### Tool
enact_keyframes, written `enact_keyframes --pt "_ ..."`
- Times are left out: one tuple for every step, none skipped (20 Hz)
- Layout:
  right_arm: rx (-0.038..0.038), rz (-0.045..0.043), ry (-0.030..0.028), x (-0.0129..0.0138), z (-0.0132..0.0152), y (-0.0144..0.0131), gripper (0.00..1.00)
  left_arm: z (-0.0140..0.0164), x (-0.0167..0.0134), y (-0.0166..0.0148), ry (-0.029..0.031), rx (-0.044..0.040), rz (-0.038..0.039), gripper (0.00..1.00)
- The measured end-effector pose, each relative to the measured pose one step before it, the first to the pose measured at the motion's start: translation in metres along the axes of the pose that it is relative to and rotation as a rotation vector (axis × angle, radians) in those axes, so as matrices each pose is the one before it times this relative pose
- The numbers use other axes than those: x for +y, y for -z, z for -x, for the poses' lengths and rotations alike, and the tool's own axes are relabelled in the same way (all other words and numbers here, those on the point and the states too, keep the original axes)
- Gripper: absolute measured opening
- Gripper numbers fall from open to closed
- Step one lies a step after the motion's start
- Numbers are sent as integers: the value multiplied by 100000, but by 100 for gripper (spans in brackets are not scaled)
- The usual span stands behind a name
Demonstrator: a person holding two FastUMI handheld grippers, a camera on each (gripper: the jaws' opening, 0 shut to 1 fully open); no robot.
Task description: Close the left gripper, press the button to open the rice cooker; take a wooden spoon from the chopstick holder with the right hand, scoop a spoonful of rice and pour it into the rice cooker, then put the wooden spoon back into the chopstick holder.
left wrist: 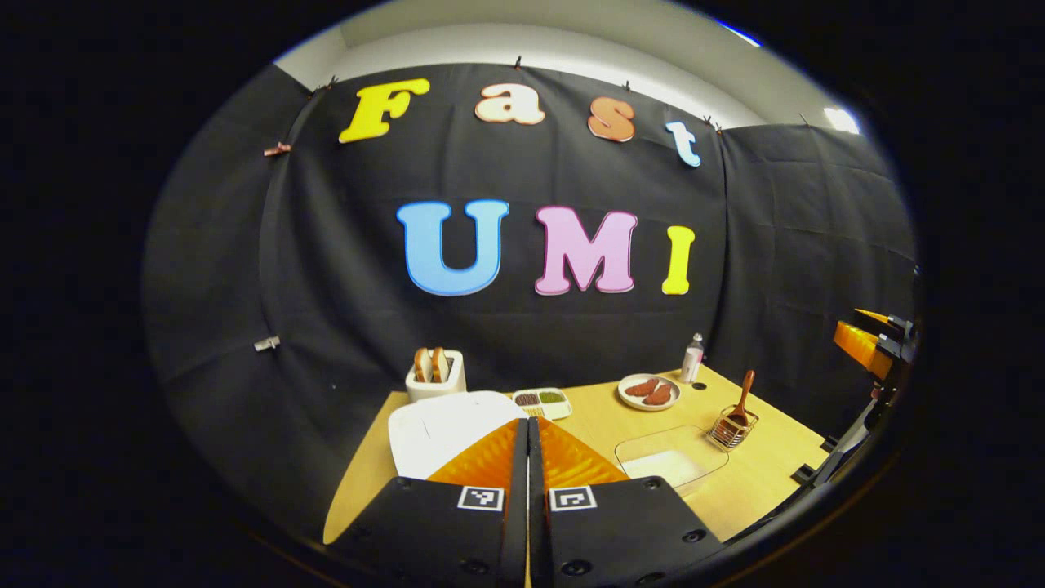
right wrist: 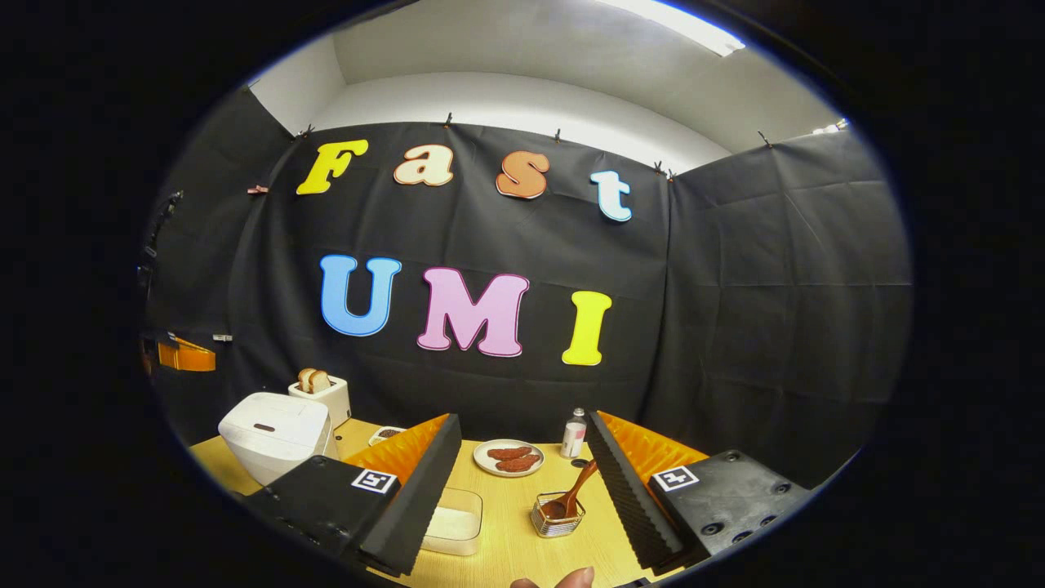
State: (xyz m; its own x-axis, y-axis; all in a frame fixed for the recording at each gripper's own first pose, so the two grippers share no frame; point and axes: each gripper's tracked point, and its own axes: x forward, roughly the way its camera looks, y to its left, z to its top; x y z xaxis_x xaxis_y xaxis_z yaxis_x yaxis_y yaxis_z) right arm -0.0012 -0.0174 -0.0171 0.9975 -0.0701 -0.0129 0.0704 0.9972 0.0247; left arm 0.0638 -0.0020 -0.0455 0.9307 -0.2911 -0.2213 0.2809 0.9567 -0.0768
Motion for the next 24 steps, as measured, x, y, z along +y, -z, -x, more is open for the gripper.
enact_keyframes --pt "367 50 374 -14 85 102 98 -901 477 511 1260 2961 2372 6" --pt "585 129 324 -18 23 144 98 -1077 531 677 668 2933 1995 6" --pt "735 186 536 -92 8 195 98 -1251 563 671 768 2779 1235 6" --pt "739 294 227 -85 -36 167 98 -1101 319 437 1281 2433 726 6" --pt "618 557 537 -97 75 214 98 -1109 218 449 1574 2831 841 6" --pt "204 638 633 -241 74 75 98 -1192 384 608 1049 3180 972 6" --pt "338 461 698 -213 69 167 98 -1295 592 691 484 3402 1025 6" --pt "658 98 677 -258 -24 187 98 -1137 603 537 -239 3055 990 6" --pt "854 -193 646 -185 44 361 98 -1034 496 480 -249 2660 753 6" --pt "820 -317 829 -288 58 325 98 -980 601 268 -945 1686 260 6" --pt "686 -287 912 -285 114 183 98 -803 378 342 -182 2257 219 6" --pt "239 -120 978 -386 97 119 98 -702 253 522 13 1852 221 6" --pt "326 273 1034 -318 63 133 98 -556 46 762 545 2631 319 6" --pt "235 391 977 -383 46 41 98 -487 79 592 223 1980 161 6" --pt "88 122 1117 -351 77 -1 98 -420 34 550 370 1660 -36 6" --pt "365 -238 661 -203 60 36 98 -269 196 500 -206 1720 -153 6" --pt "193 -436 453 -52 90 38 98 -315 212 510 -200 1304 -21 6" --pt "82 -221 476 -113 79 -30 98 -197 -9 533 -75 1295 190 6" --pt "70 95 543 -189 100 12 98 155 -20 -172 255 -1493 398 6" --pt "119 213 238 -38 52 23 98 -164 168 121 355 653 679 6" --pt "100 188 202 22 100 -15 98 137 -2 223 361 747 1150 6" --pt "-221 77 13 57 82 -20 98 -148 15 481 559 1669 1498 7" --pt "-55 84 14 92 118 -74 98 8 36 -68 556 456 2130 7" --pt "12 10 -105 103 78 -6 98 -66 45 -48 448 1148 2434 7"
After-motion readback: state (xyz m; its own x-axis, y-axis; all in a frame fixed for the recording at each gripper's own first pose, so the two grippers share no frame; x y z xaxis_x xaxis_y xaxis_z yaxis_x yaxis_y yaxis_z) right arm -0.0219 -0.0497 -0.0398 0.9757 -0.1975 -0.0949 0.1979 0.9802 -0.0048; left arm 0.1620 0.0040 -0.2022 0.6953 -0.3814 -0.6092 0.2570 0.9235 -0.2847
